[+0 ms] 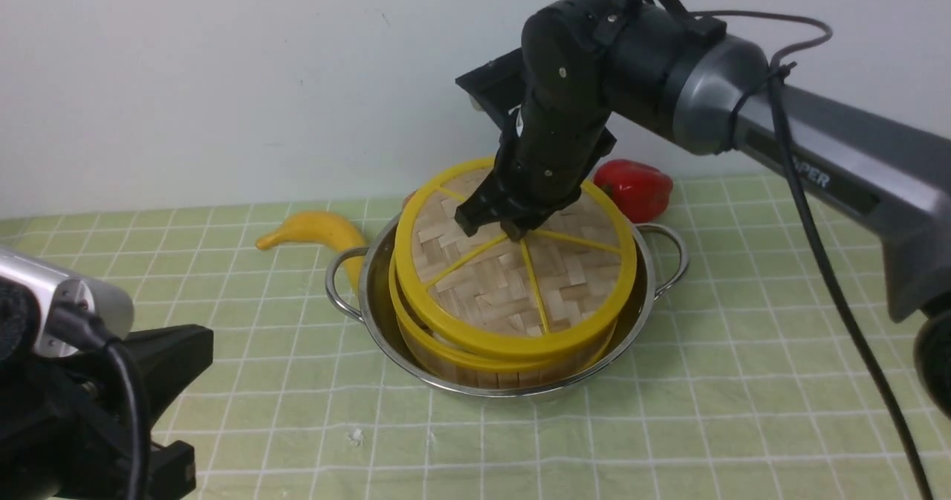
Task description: Place the steamer in the pot on the green tablecloth, and put the lid on the steamer.
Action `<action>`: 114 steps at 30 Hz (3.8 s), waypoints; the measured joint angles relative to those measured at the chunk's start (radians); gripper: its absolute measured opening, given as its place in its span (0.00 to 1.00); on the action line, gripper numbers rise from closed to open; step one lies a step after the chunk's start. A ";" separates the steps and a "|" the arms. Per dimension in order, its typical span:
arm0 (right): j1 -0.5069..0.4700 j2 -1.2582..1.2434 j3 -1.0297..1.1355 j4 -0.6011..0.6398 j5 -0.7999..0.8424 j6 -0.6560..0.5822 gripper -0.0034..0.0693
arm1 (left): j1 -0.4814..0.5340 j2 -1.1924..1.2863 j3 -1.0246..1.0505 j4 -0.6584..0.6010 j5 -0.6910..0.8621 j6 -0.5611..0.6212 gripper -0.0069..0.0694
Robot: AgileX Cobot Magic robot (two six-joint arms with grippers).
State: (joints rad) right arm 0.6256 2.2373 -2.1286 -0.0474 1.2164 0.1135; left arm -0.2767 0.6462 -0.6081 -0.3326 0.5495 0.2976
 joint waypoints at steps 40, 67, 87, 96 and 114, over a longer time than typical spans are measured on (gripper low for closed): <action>0.011 0.038 -0.006 0.047 -0.068 -0.096 0.25 | 0.000 0.000 0.000 0.000 -0.001 0.001 0.09; 0.011 -0.099 -0.298 0.075 0.002 -0.092 0.64 | 0.000 0.000 0.000 0.002 -0.023 0.001 0.09; 0.011 -0.912 0.686 0.001 -0.304 0.009 0.03 | 0.000 0.000 0.000 0.003 -0.032 0.001 0.09; 0.011 -1.119 1.345 0.061 -0.814 0.126 0.03 | 0.000 0.000 0.000 0.003 -0.034 0.001 0.09; -0.020 -1.200 1.481 -0.098 -0.877 0.130 0.07 | 0.000 0.000 0.000 0.003 -0.036 0.001 0.09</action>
State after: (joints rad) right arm 0.6061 1.0376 -0.6476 -0.1459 0.3398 0.2440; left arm -0.2767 0.6462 -0.6081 -0.3298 0.5131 0.2985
